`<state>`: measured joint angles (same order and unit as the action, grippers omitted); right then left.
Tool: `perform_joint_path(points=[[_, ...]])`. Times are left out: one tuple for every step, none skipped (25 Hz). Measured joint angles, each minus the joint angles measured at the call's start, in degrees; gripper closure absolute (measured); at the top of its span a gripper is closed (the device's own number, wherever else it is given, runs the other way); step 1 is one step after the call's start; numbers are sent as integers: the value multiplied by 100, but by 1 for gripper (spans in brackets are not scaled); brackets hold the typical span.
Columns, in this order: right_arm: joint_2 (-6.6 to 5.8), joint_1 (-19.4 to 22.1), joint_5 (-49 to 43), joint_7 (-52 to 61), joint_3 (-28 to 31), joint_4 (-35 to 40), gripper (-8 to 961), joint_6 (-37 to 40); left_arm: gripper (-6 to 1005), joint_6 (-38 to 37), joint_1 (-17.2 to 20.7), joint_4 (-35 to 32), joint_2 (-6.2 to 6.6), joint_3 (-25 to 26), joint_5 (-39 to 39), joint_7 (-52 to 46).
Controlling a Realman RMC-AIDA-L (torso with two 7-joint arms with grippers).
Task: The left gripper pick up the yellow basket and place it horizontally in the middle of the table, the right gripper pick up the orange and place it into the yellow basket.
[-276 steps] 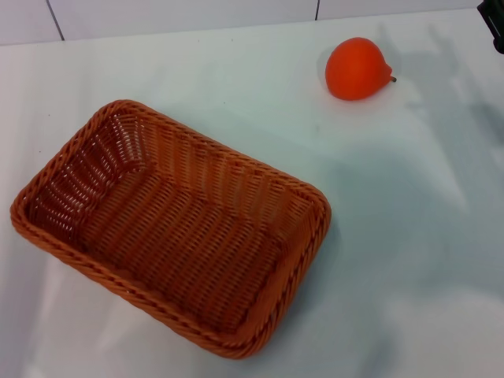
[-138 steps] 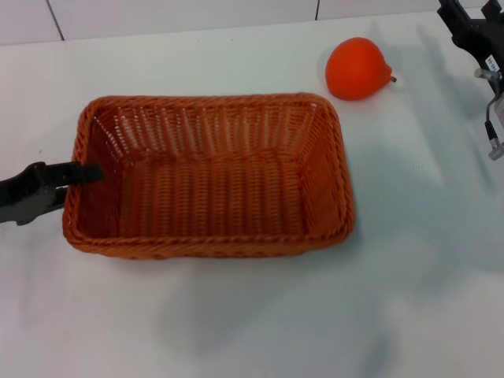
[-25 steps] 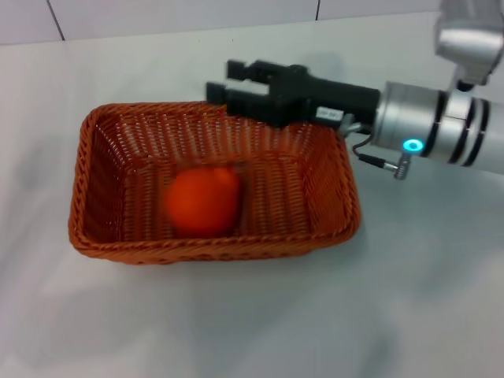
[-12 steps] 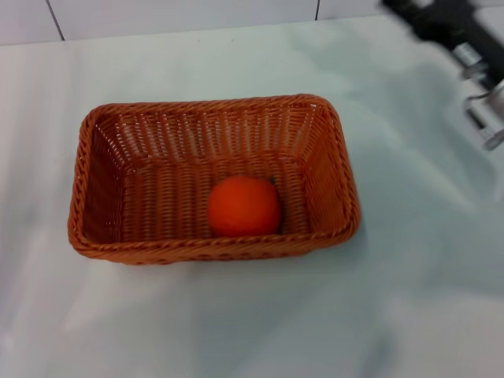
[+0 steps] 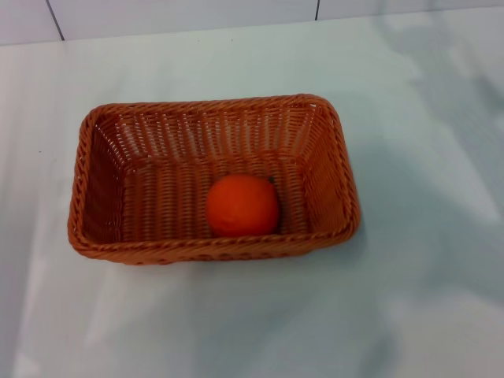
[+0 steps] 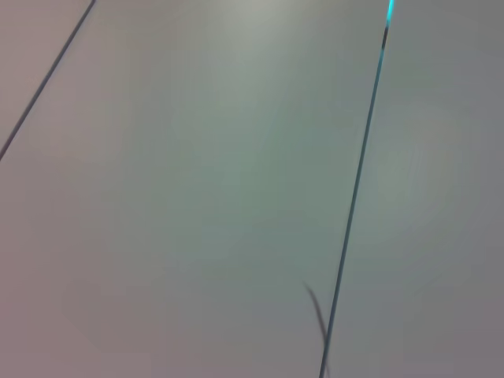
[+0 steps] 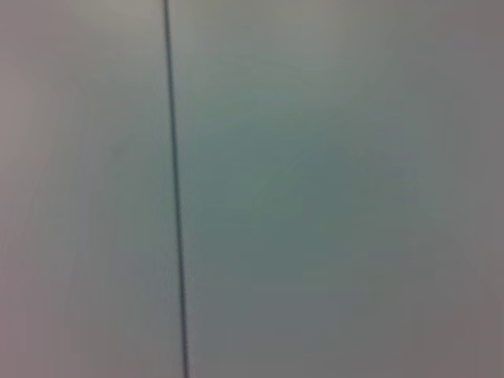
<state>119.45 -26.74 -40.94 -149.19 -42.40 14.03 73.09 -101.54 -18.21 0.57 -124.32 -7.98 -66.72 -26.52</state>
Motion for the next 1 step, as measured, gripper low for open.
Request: perform_joint_path(points=[[8, 7, 1, -4, 68, -1, 22, -2, 476, 25, -3, -7, 2, 3, 1, 1]])
